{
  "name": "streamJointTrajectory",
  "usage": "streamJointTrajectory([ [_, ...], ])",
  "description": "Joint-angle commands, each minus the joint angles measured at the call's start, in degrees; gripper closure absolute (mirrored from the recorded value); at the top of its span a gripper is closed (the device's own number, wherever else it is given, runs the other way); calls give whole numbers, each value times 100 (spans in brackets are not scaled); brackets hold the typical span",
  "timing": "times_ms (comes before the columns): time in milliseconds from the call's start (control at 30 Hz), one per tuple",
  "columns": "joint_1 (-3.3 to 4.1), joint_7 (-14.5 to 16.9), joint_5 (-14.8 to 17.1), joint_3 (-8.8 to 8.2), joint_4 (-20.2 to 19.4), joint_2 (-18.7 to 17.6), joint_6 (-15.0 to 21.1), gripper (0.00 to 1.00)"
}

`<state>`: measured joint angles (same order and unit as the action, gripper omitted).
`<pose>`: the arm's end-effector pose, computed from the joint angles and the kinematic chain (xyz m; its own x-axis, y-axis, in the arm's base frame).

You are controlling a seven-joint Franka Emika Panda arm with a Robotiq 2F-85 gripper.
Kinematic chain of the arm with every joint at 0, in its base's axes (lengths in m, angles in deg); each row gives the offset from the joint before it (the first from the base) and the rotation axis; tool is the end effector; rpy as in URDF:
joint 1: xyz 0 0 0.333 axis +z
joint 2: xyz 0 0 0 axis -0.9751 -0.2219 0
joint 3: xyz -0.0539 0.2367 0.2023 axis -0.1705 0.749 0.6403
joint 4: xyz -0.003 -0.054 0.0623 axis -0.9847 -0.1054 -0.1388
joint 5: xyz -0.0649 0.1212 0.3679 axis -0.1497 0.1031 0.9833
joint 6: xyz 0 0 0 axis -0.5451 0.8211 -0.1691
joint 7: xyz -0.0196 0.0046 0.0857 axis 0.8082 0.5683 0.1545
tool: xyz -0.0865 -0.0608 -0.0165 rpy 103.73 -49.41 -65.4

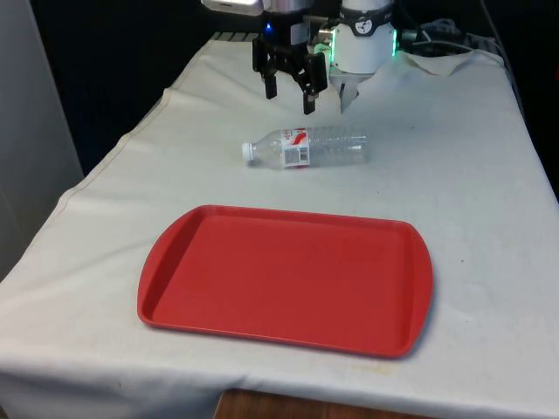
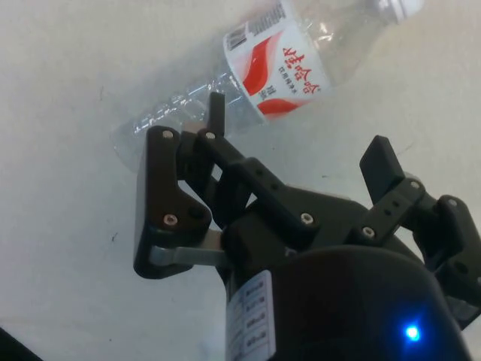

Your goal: Place the bottle upright on the tray.

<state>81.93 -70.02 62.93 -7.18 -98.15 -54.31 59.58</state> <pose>0.4665 -0.1078 0.2675 0.8272 -0.5619 -0.0054 -0.5618 -0.8272 0.0125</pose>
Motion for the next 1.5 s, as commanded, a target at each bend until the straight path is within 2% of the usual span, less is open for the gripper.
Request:
streamJointTrajectory([
  [0,-17,46,115,0,0,-34,74,0],
  [67,-6,0,63,-34,6,-63,69,0],
  [100,-17,40,172,-29,11,-103,138,0],
  [300,-11,-11,298,-63,52,-264,246,0],
  [333,-6,-17,235,-74,57,-258,195,0],
  [567,-17,-172,401,-69,69,-372,264,0],
  [600,-6,-172,321,-80,74,-350,206,0],
  [833,-17,-332,516,-69,80,-447,246,0],
  [867,-6,-338,430,-92,74,-435,206,0],
  [933,-17,-378,573,-69,80,-476,241,0],
  [1133,-17,-447,722,-69,80,-527,229,0],
  [1167,-6,-447,647,-92,80,-516,206,0],
  [1200,-17,-453,751,-69,80,-539,229,0],
  [1467,-34,-510,951,-86,103,-607,201,0],
])
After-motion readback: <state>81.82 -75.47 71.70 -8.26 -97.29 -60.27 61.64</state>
